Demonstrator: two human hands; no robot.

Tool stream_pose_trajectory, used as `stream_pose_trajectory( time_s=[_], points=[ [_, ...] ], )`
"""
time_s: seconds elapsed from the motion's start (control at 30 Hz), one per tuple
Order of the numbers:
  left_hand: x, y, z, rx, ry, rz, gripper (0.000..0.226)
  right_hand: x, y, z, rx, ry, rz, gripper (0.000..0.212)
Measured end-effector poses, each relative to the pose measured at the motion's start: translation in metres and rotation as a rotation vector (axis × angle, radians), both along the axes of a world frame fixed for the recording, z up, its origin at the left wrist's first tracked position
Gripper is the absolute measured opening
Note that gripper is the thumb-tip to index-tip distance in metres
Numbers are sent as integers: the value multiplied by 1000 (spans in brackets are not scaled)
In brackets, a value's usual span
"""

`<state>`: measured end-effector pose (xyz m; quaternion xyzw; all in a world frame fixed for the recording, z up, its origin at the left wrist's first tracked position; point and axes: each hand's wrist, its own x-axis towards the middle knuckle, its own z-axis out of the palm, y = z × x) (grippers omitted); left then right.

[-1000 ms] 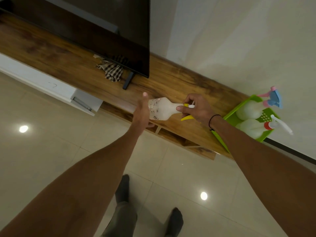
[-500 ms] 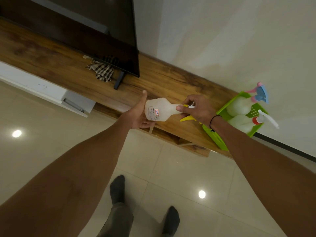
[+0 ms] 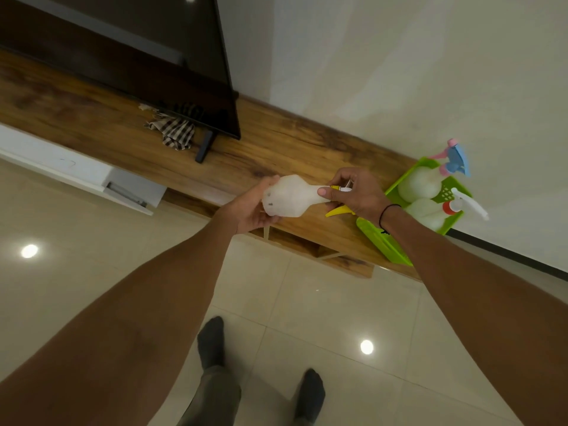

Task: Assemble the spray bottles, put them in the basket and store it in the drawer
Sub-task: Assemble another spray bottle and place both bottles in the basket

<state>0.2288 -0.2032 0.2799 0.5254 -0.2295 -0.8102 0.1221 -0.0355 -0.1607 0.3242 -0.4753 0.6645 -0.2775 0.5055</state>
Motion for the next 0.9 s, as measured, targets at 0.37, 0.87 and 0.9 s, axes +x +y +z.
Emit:
stream_pose_trajectory(
  time_s=[0.37, 0.87, 0.9],
  points=[
    [-27, 14, 3, 17, 10, 108, 64, -17, 14, 10, -12, -7, -19, 39],
    [-65, 32, 15, -87, 122, 114, 44, -53, 43, 24, -2, -44, -83, 51],
    [-67, 34, 15, -95, 139, 99, 46, -57, 45, 25, 0, -27, -73, 48]
  ],
)
